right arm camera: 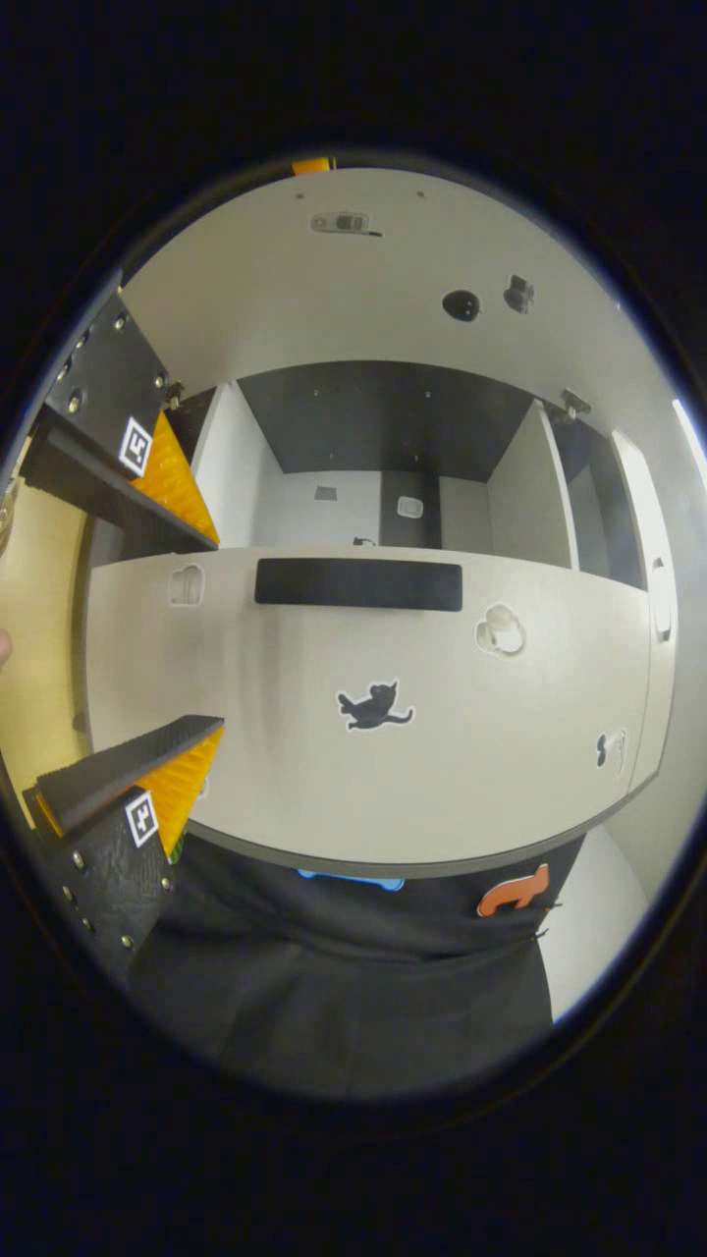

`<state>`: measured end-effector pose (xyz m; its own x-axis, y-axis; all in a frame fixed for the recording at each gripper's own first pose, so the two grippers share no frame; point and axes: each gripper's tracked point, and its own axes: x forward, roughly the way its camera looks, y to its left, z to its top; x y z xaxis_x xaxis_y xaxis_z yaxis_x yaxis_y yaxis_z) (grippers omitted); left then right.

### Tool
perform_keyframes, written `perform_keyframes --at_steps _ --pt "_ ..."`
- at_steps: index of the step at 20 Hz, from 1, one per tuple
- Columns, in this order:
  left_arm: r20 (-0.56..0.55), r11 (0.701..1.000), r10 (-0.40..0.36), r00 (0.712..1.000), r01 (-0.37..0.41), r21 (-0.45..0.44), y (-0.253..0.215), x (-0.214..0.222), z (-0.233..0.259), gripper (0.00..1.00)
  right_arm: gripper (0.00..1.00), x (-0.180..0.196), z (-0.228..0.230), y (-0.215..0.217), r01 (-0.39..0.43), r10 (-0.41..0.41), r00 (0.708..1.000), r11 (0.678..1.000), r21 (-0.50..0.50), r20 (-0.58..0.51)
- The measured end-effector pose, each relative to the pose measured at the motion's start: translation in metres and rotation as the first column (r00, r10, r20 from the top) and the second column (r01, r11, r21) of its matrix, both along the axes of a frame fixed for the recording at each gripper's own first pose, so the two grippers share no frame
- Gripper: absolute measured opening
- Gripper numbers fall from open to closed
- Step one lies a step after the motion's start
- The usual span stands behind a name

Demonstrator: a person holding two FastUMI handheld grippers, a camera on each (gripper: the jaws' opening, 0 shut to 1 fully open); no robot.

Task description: Grasp the bottle in the cabinet with the left hand and place it on the coaster, then close the right door with the right hand and the left door with the left hand.

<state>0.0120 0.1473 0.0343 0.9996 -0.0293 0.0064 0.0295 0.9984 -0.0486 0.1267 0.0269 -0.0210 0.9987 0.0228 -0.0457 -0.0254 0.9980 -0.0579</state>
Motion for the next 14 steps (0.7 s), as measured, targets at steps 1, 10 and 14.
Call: perform_keyframes --at_steps 1,10,14 --pt "-0.004 1.0 -0.016 1.0 0.016 -0.01 -0.009 0.002 -0.002 0.91 1.0 -0.003 -0.001 -0.002 -0.002 0.002 1.0 1.0 0.0 -0.003" --pt "-0.002 0.994 -0.113 0.994 0.113 -0.009 -0.068 0.014 -0.001 0.91 1.0 -0.036 -0.006 -0.036 0.029 -0.029 0.999 0.999 0.025 -0.02" --pt "-0.014 0.993 -0.115 0.993 0.115 0.003 -0.086 0.026 -0.006 0.91 0.97 -0.048 -0.002 -0.05 0.04 -0.039 0.999 0.999 0.032 -0.015"
